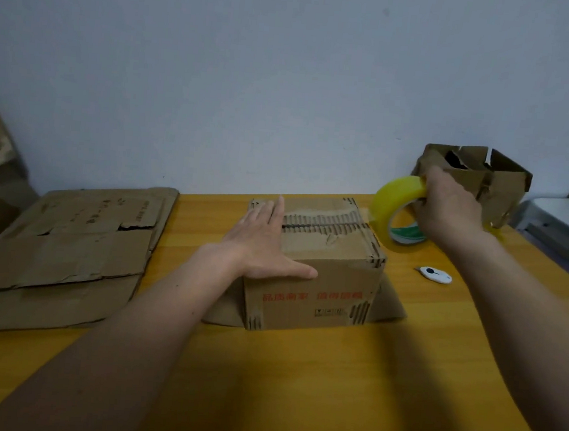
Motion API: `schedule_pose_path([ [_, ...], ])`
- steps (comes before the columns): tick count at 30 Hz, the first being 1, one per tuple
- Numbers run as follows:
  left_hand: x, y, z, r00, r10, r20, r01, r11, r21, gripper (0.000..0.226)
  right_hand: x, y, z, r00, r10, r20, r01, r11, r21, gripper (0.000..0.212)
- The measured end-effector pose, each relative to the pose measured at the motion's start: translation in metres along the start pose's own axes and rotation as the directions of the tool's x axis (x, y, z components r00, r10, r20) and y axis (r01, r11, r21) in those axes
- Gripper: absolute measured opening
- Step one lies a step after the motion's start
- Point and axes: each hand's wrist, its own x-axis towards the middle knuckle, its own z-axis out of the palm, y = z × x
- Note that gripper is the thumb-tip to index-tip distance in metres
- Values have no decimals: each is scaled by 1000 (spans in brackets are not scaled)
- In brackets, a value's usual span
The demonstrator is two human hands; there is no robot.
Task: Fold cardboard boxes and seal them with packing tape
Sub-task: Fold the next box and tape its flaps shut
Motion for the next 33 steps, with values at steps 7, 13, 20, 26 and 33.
schedule_pose_path([
  [7,1,-3,-3,998,5,61,-5,1000,10,119,-22,4,34,982,126,139,-145,980,137,19],
  [13,2,9,-9,982,175,71,-181,978,106,70,-27,11,25,887,-1,463,-148,947,284,27],
  [20,11,22,-11,967,190,170,-189,982,-22,71,-52,-1,-5,715,-313,625,-432,504,748,28],
  [26,18,8,7,973,202,-113,-217,965,-149,92,-67,-26,14,560,-498,662,-451,487,748,65],
  [33,31,-5,5,965,248,-84,-261,939,-223,93,-75,-34,19,466,-485,740,-474,569,672,39],
])
